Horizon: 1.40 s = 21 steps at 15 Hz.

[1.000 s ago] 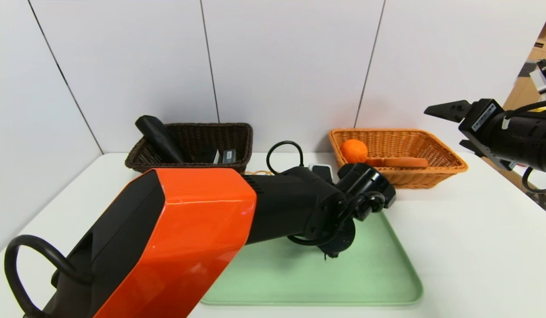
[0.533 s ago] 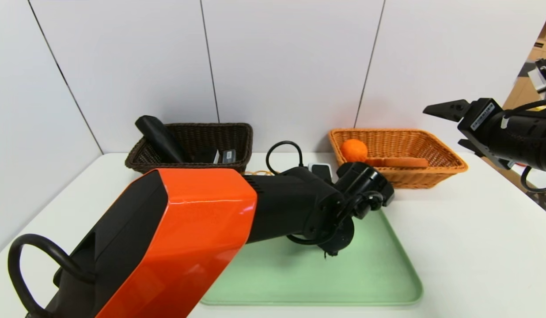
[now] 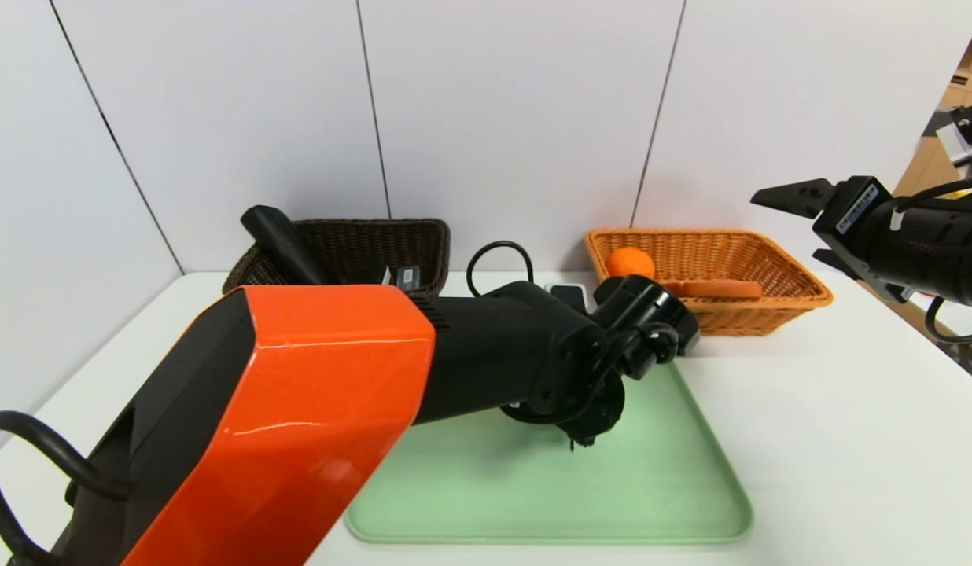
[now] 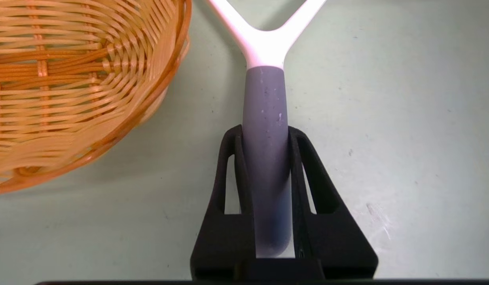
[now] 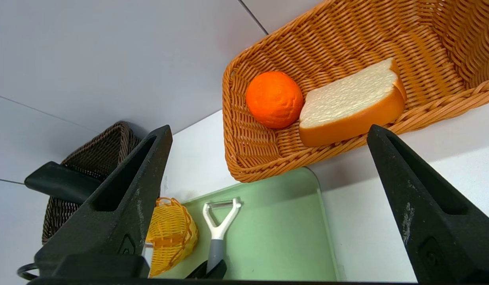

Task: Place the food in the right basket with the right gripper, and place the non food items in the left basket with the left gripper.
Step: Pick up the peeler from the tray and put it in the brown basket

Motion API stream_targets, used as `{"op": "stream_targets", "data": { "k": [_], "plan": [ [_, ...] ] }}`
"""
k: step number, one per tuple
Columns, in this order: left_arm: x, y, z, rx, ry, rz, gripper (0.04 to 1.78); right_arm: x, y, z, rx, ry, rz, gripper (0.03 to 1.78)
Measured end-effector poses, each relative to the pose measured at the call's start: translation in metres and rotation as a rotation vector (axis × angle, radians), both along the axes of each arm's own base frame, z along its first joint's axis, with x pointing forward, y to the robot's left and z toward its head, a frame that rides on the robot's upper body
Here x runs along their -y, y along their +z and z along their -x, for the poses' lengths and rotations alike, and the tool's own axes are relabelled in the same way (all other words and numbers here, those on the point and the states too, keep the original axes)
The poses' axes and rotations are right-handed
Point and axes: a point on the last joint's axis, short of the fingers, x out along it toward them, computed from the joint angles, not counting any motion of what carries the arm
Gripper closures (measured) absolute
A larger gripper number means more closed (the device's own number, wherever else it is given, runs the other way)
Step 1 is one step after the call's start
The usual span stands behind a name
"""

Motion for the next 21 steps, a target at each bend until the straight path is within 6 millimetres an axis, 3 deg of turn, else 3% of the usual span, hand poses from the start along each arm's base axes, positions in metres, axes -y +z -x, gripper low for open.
{"op": "stream_targets", "data": {
  "k": [7,10,12,14,17,19,21],
  "plan": [
    [-0.012,0.059,0.028,-0.07,-0.161,0.178,1.53,0.001,-0.001,0.0,-0.004,-0.004,0.001,0.11],
    [-0.029,0.102,0.043,-0.059,-0.248,0.3,1.53,0.007,-0.002,-0.001,-0.006,-0.004,-0.005,0.11],
    [-0.054,0.138,0.048,0.024,-0.269,0.333,1.53,0.009,-0.003,-0.003,-0.01,-0.009,-0.004,0.11],
    [-0.09,0.168,0.041,0.155,-0.194,0.306,1.53,0.009,-0.002,-0.005,0.015,-0.011,-0.009,0.11],
    [-0.143,0.191,0.017,0.248,-0.019,0.3,1.53,0.009,-0.004,-0.01,0.034,-0.012,-0.012,0.11],
    [-0.176,0.194,-0.008,0.275,0.103,0.294,1.53,0.009,-0.004,-0.012,0.031,-0.011,-0.011,0.11],
    [-0.2,0.181,-0.04,0.271,0.214,0.265,1.53,0.009,-0.004,-0.015,0.031,-0.01,-0.011,0.11]
  ]
}}
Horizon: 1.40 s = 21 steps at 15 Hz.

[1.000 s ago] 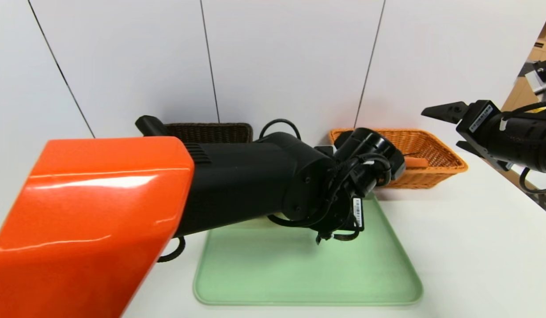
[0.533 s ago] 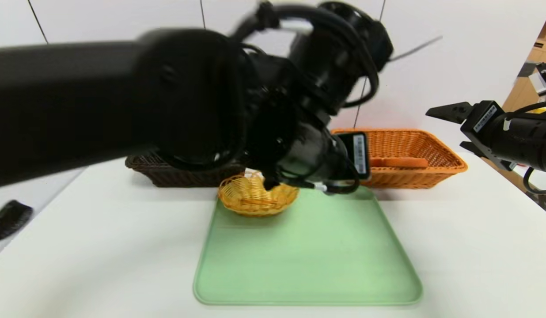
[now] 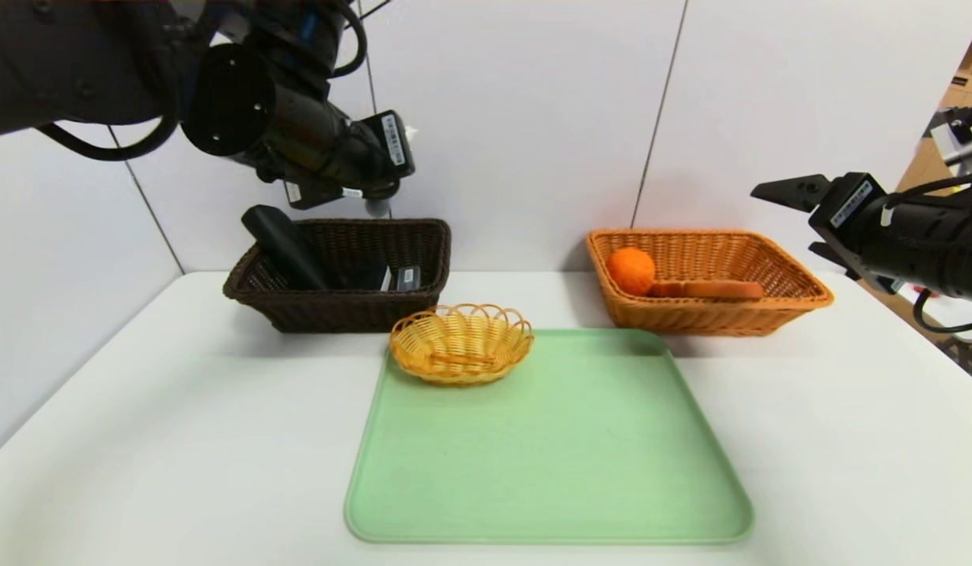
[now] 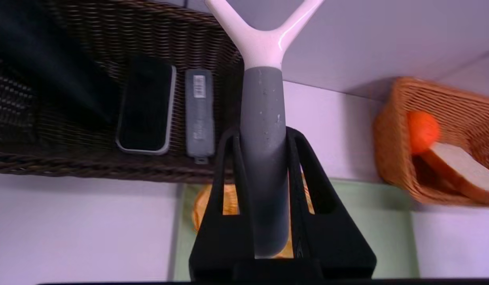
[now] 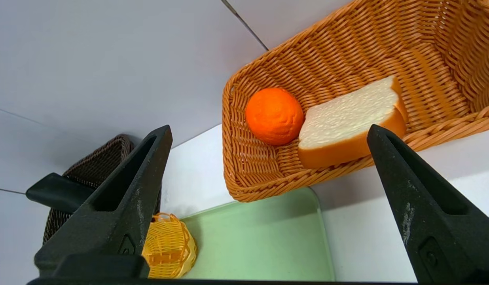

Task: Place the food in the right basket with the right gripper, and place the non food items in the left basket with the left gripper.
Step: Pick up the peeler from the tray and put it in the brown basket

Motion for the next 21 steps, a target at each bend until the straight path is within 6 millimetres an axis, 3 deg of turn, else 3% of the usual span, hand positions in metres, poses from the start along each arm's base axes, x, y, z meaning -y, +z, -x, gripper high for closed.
{"op": "stream_targets", "data": {
  "k": [3,6,15,21],
  "plan": [
    [-0.027,-0.03,-0.044,-0.058,0.112,-0.018,1.53,0.0,0.003,-0.004,0.011,-0.003,-0.001,0.11],
    [-0.035,-0.05,-0.065,-0.105,0.141,-0.03,1.53,0.0,0.007,-0.007,0.022,-0.002,-0.003,0.11],
    [-0.051,-0.087,-0.099,-0.164,0.216,-0.032,1.53,0.0,0.012,-0.008,0.037,-0.003,-0.005,0.11],
    [-0.053,-0.097,-0.11,-0.159,0.225,-0.032,1.53,0.0,0.014,-0.006,0.045,-0.002,0.006,0.11]
  ]
}}
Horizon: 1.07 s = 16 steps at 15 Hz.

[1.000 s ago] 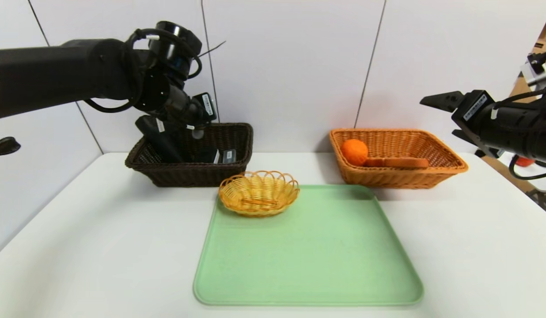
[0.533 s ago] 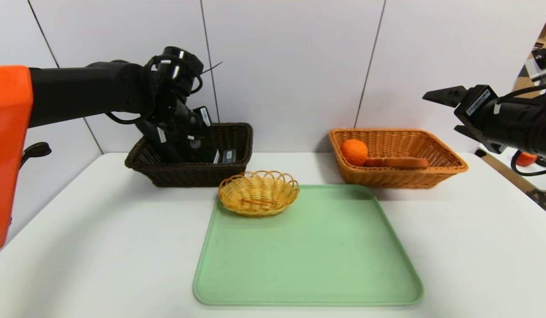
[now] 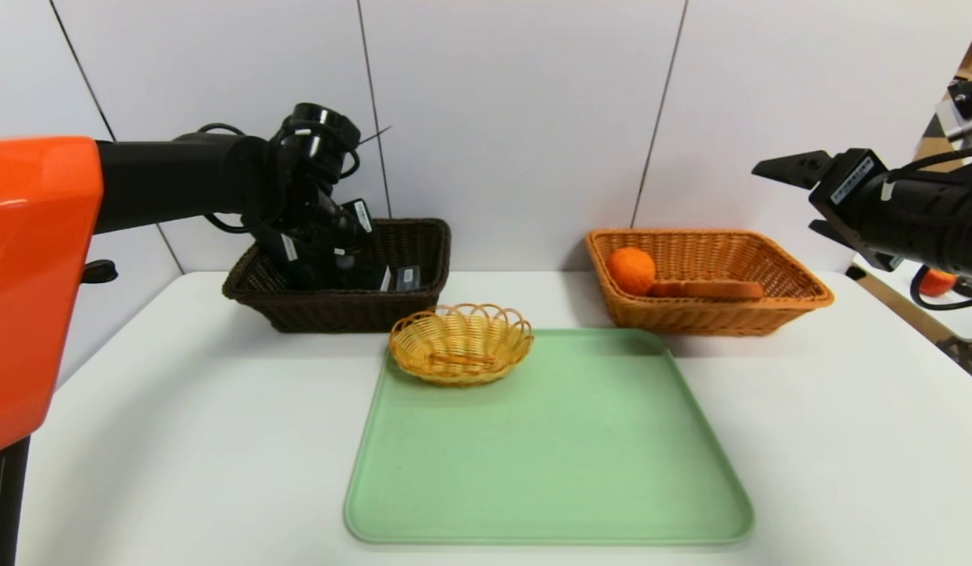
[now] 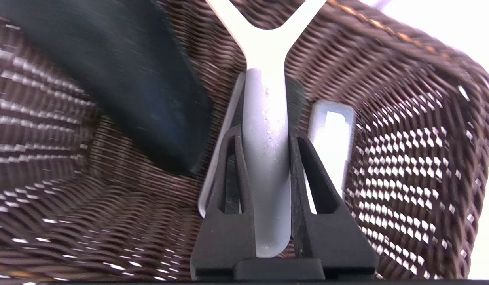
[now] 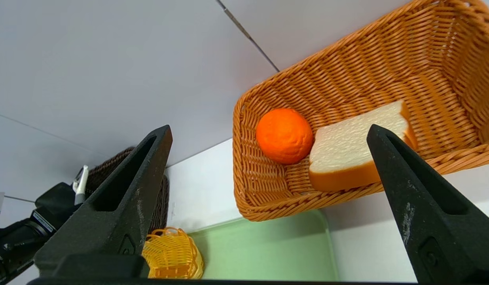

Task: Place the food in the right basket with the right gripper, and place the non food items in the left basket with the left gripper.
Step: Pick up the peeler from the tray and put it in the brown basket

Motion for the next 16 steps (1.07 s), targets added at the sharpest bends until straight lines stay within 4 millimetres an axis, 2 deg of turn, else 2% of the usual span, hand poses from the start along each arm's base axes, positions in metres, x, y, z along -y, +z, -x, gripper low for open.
{"op": "stream_targets", "data": {
  "k": [11,16],
  "plan": [
    [0.0002,-0.0062,-0.0035,-0.013,0.002,-0.006,1.53,0.0006,0.0044,0.0051,0.014,-0.001,-0.004,0.11],
    [0.0002,-0.0069,-0.0043,-0.014,0.003,-0.005,0.87,0.0009,0.0067,0.0075,0.021,-0.001,-0.005,0.11]
  ]
}}
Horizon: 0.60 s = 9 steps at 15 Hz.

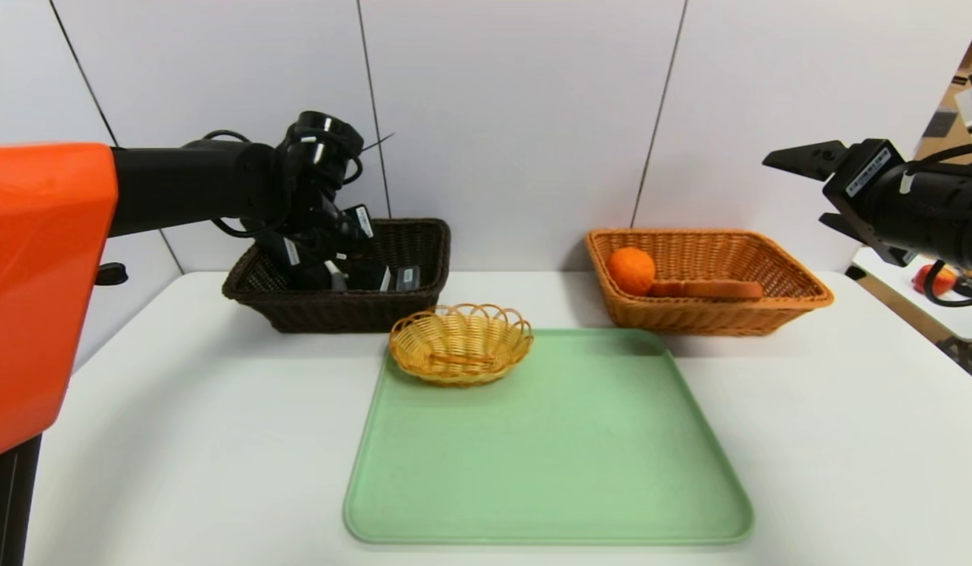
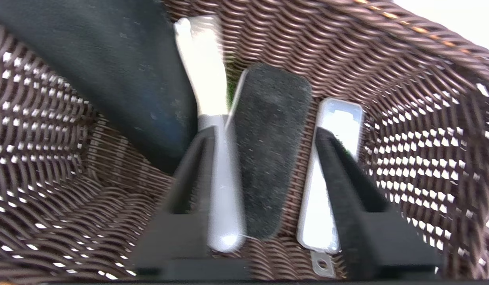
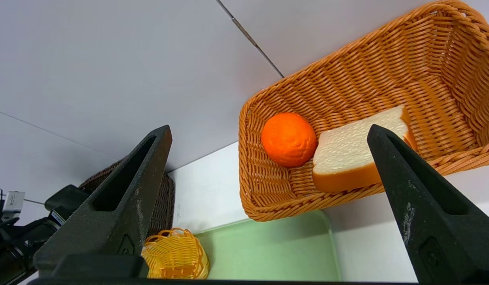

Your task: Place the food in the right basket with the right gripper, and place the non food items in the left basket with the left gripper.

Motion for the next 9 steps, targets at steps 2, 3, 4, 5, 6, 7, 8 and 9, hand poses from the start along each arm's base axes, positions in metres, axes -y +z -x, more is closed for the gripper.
{"op": "stream_targets", "data": {
  "k": [2,3,4,5,6,7,8,9],
  "plan": [
    [-0.001,0.001,0.0,0.002,0.002,0.0,0.71,0.0,0.0,0.0,0.001,0.0,0.001,0.11],
    [-0.001,0.005,0.002,0.011,0.004,0.001,0.63,0.0,0.001,0.001,0.004,0.001,0.002,0.11],
    [-0.003,0.014,0.007,0.031,0.002,0.007,0.57,0.0,0.004,0.001,0.01,0.001,0.008,0.11],
    [-0.005,0.028,0.015,0.062,-0.003,0.015,0.51,0.001,0.005,0.002,0.013,0.0,0.028,0.11],
    [-0.008,0.049,0.028,0.106,-0.019,0.016,0.46,0.005,0.006,0.003,0.011,-0.006,0.067,0.11],
    [-0.012,0.069,0.043,0.15,-0.049,0.006,0.42,0.008,0.006,0.003,0.005,-0.01,0.125,0.1],
    [-0.018,0.092,0.064,0.198,-0.099,-0.02,0.38,0.015,0.005,0.004,-0.011,-0.015,0.218,0.1],
    [-0.025,0.113,0.088,0.244,-0.162,-0.064,0.35,0.023,0.003,0.006,-0.031,-0.022,0.31,0.1]
  ]
}}
